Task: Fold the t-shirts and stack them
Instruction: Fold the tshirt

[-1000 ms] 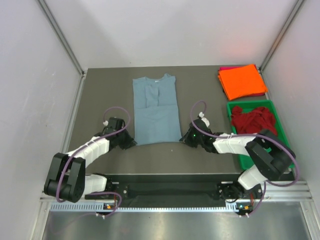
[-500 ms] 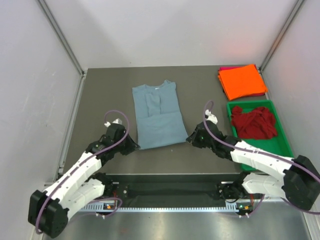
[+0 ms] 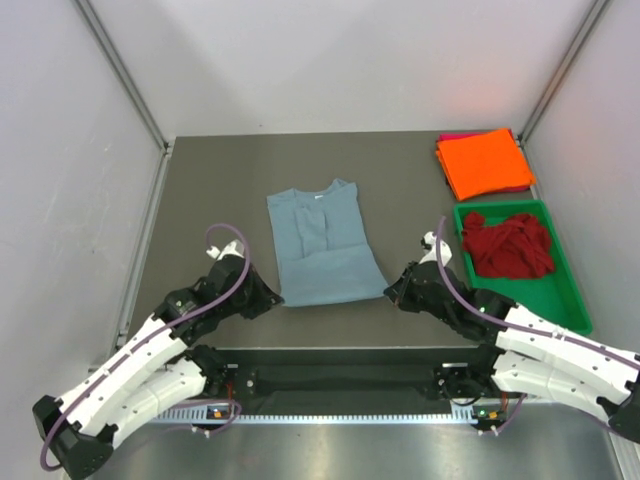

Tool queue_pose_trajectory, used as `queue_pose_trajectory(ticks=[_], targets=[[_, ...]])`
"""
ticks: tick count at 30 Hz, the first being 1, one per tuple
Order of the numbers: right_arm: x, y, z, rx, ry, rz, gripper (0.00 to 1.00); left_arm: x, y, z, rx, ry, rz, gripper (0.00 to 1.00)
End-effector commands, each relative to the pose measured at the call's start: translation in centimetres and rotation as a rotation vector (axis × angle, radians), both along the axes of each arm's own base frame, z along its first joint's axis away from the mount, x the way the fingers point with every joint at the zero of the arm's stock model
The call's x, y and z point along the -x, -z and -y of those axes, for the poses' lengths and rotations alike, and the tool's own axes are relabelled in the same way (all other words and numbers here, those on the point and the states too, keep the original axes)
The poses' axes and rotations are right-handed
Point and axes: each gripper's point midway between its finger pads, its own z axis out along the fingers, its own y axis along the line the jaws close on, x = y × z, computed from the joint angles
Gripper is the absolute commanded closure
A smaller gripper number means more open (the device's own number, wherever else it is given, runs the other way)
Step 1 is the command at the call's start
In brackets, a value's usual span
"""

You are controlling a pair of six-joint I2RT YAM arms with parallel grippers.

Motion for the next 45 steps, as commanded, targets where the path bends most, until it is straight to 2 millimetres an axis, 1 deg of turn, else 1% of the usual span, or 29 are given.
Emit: queue_pose_trajectory(ticks=[1, 2, 3, 6, 12, 13, 14, 15, 16, 18, 20, 21, 23, 24, 25, 27, 29, 30, 31, 33, 34, 35, 36, 38, 40, 41, 42, 44, 45], targets=[[-1.9, -2.7, 1.1, 0.078, 0.034, 0.108, 1.0, -1.8, -2.4, 1.5, 0.004, 0.05, 0.07, 1.0], [-2.2, -3.2, 1.0, 0.085, 0.033, 0.12, 1.0, -2.1, -1.6, 1.9, -0.027, 0.061, 0.03, 1.0], [-2.7, -4.4, 0.8, 0.079, 0.038, 0.141, 1.0, -2.6, -2.5, 2.3, -0.028, 0.064, 0.036, 1.0], [-4.4, -5.5, 0.9, 0.105, 0.052, 0.176, 1.0, -4.5, -3.0, 2.0, -0.092, 0.021, 0.054, 1.0], [-9.4, -8.3, 0.6, 0.12, 0.018, 0.259, 1.0, -8.5, -4.1, 1.6, -0.141, -0.003, 0.093, 1.0], [-10.7, -8.0, 0.0, 0.124, -0.02, 0.261, 1.0, -9.1, -4.1, 1.6, -0.149, 0.007, 0.098, 1.0], [-11.3, -7.9, -0.4, 0.119, -0.045, 0.255, 1.0, -10.4, -3.5, 1.5, -0.158, -0.01, 0.083, 1.0], [-12.2, -9.0, -1.0, 0.099, -0.061, 0.267, 1.0, -11.3, -3.8, 1.5, -0.151, -0.012, 0.086, 1.0], [-13.3, -8.1, -1.5, 0.113, -0.087, 0.251, 1.0, -11.8, -3.8, 1.6, -0.147, 0.002, 0.082, 1.0], [-15.0, -9.2, -2.0, 0.111, -0.089, 0.273, 1.0, -14.2, -4.0, 1.5, -0.134, -0.022, 0.086, 1.0], [-16.9, -8.6, -2.3, 0.114, -0.107, 0.265, 1.0, -16.0, -3.3, 0.5, -0.148, -0.046, 0.064, 1.0], [-18.0, -9.7, -2.6, 0.1, -0.108, 0.285, 1.0, -17.1, -4.1, 0.3, -0.144, -0.059, 0.084, 1.0], [-19.9, -8.5, -3.3, 0.088, -0.138, 0.249, 1.0, -19.0, -3.4, -1.0, -0.169, -0.084, 0.077, 1.0], [-20.9, -9.6, -3.9, 0.064, -0.151, 0.261, 1.0, -20.4, -4.5, -0.5, -0.139, -0.071, 0.122, 1.0], [-22.0, -8.0, -4.2, 0.07, -0.156, 0.226, 1.0, -21.2, -3.7, -0.7, -0.162, -0.054, 0.116, 1.0], [-24.0, -7.3, -4.8, 0.06, -0.16, 0.21, 1.0, -23.3, -4.4, -1.6, -0.18, -0.07, 0.139, 1.0], [-25.3, -7.0, -5.3, 0.05, -0.167, 0.205, 1.0, -24.9, -3.3, -2.3, -0.191, -0.079, 0.11, 1.0], [-26.6, -6.7, -5.5, 0.042, -0.167, 0.201, 1.0, -26.0, -4.0, -2.4, -0.194, -0.076, 0.131, 1.0], [-27.2, -6.7, -5.8, 0.034, -0.17, 0.201, 1.0, -26.7, -2.6, -3.1, -0.214, -0.089, 0.091, 1.0], [-29.0, -6.2, -6.1, 0.02, -0.17, 0.197, 1.0, -28.2, -2.8, -3.5, -0.22, -0.094, 0.091, 1.0], [-29.5, -6.1, -6.3, 0.011, -0.173, 0.196, 1.0, -28.9, -1.4, -4.0, -0.224, -0.099, 0.053, 1.0], [-30.1, -6.1, -6.4, -0.001, -0.175, 0.203, 1.0, -29.9, -2.0, -4.0, -0.21, -0.095, 0.067, 1.0], [-31.1, -6.1, -6.8, -0.026, -0.185, 0.218, 1.0, -30.4, -0.8, -4.0, -0.212, -0.089, 0.042, 1.0], [-32.3, -6.9, -7.3, -0.047, -0.191, 0.247, 1.0, -31.9, -1.1, -4.3, -0.208, -0.099, 0.06, 1.0], [-33.4, -5.9, -7.4, -0.051, -0.194, 0.239, 1.0, -32.8, 0.2, -4.6, -0.222, -0.109, 0.04, 1.0], [-34.0, -6.7, -7.7, -0.06, -0.199, 0.256, 1.0, -33.3, -0.1, -4.8, -0.226, -0.116, 0.042, 1.0], [-34.5, -5.8, -7.8, -0.064, -0.203, 0.24, 1.0, -33.5, 0.2, -5.1, -0.233, -0.124, 0.033, 1.0], [-35.3, -6.0, -8.1, -0.071, -0.209, 0.255, 1.0, -34.1, 1.0, -5.6, -0.245, -0.143, 0.024, 1.0], [-35.8, -5.3, -8.1, -0.074, -0.211, 0.248, 1.0, -34.2, 1.6, -5.7, -0.244, -0.144, 0.012, 1.0]])
